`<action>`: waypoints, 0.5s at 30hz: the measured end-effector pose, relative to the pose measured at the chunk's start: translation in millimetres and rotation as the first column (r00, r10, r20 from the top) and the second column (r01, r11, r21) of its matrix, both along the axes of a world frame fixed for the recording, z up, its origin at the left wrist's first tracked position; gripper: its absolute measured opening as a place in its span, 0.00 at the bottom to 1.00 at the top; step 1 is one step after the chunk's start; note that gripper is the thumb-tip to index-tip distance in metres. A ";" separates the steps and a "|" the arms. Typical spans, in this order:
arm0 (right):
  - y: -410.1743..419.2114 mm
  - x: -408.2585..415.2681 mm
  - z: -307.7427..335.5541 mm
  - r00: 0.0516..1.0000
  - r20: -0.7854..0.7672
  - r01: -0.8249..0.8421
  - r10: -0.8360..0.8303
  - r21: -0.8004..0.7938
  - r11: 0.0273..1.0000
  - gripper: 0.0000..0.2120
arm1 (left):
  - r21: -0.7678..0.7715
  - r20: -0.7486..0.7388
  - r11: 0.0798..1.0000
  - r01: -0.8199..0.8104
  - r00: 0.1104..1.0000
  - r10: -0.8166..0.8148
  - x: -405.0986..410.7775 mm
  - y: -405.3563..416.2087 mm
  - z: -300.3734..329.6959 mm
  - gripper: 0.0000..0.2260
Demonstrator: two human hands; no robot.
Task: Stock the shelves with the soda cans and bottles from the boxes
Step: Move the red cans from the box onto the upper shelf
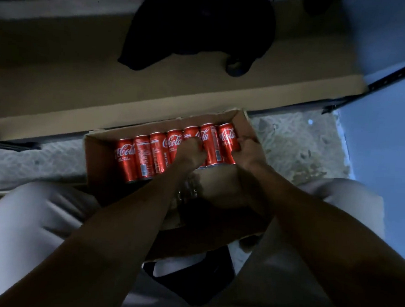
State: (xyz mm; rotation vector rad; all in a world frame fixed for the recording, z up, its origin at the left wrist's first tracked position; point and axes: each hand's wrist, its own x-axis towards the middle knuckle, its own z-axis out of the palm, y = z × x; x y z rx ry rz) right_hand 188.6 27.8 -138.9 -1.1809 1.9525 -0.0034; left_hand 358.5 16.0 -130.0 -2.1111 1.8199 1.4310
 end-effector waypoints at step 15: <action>-6.0 22.3 -82.7 0.960 -0.018 0.279 -0.281 -0.075 0.957 0.31 | 0.125 0.008 0.921 -0.369 0.929 0.371 -51.9 -30.3 -73.3 0.20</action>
